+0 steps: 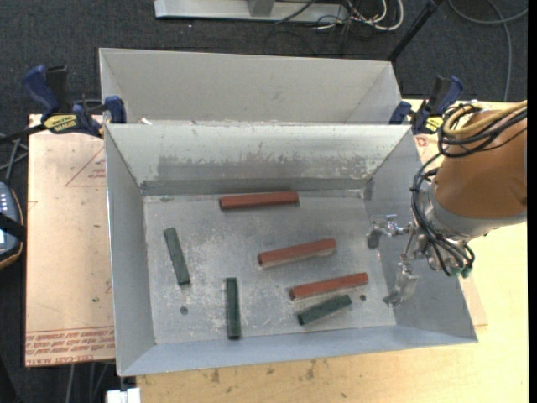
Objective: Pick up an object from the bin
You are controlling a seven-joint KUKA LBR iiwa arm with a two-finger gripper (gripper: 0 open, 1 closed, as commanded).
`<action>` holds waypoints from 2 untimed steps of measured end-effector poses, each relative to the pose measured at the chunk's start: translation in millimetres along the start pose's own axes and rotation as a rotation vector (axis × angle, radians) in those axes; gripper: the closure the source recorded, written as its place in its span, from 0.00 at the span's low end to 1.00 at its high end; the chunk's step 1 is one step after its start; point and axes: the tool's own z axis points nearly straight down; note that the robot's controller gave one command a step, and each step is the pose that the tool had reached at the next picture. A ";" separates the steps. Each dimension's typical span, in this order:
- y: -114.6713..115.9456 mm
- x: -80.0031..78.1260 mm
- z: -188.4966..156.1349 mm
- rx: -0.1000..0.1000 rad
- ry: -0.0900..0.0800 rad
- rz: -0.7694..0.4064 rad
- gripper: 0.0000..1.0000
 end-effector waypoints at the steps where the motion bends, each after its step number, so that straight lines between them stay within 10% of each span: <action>1: -2.1 -1.4 24.5 -0.001 0.001 -0.015 0.00; 2: 21.5 -3.4 22.9 -0.005 0.016 -0.074 0.00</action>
Offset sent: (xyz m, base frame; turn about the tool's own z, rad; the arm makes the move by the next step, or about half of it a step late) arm 0.0106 0.0481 0.0331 -0.1389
